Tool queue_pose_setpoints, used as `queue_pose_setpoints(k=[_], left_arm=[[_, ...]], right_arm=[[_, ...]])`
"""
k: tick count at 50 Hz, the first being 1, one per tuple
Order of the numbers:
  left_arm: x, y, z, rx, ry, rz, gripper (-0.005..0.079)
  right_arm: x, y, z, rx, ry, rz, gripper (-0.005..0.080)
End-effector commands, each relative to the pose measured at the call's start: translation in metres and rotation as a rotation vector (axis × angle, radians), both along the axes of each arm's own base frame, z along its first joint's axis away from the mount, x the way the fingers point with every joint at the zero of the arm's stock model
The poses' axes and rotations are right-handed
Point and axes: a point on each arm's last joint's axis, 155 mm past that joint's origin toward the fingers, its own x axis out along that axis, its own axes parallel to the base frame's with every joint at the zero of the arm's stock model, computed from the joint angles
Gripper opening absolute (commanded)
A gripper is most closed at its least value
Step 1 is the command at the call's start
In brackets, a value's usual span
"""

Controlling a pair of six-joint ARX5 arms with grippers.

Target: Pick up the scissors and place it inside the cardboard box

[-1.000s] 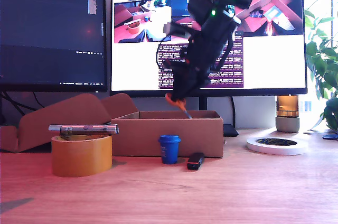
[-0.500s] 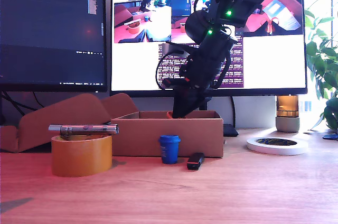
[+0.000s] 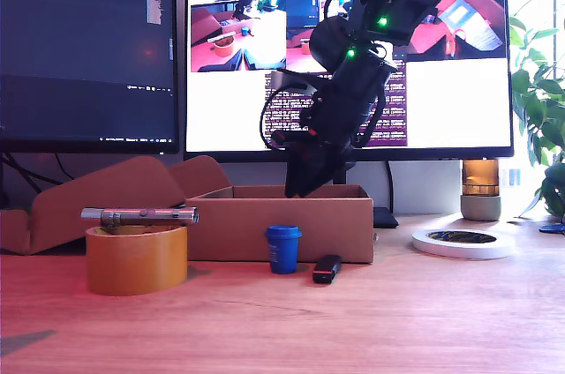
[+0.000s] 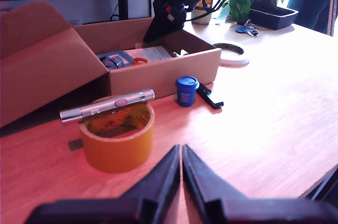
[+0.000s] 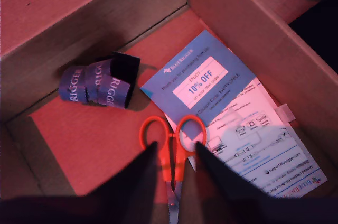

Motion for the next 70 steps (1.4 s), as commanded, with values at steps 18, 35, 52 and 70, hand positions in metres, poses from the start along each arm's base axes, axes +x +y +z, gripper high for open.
queue_pose_setpoints(k=[18,35,52,70], left_arm=[[0.003,0.002,-0.010,0.018,0.009,0.016,-0.0021],[0.002,0.004,-0.014,0.015,0.032,0.026,-0.0021],[0.003,0.004,-0.013,0.012,0.034,0.028,-0.0021],[0.013,0.018,-0.014,0.034,0.022,0.123,-0.0021]], right_arm=[[-0.002,0.000,0.034,0.104,0.031,-0.127,-0.0011],[-0.004,-0.017,0.045,0.077,0.039,-0.228,-0.0011],[-0.026,-0.033,0.118,0.073,-0.066,-0.241,-0.0011],[-0.057,-0.056,0.148,0.093,-0.163,-0.286,-0.0011]])
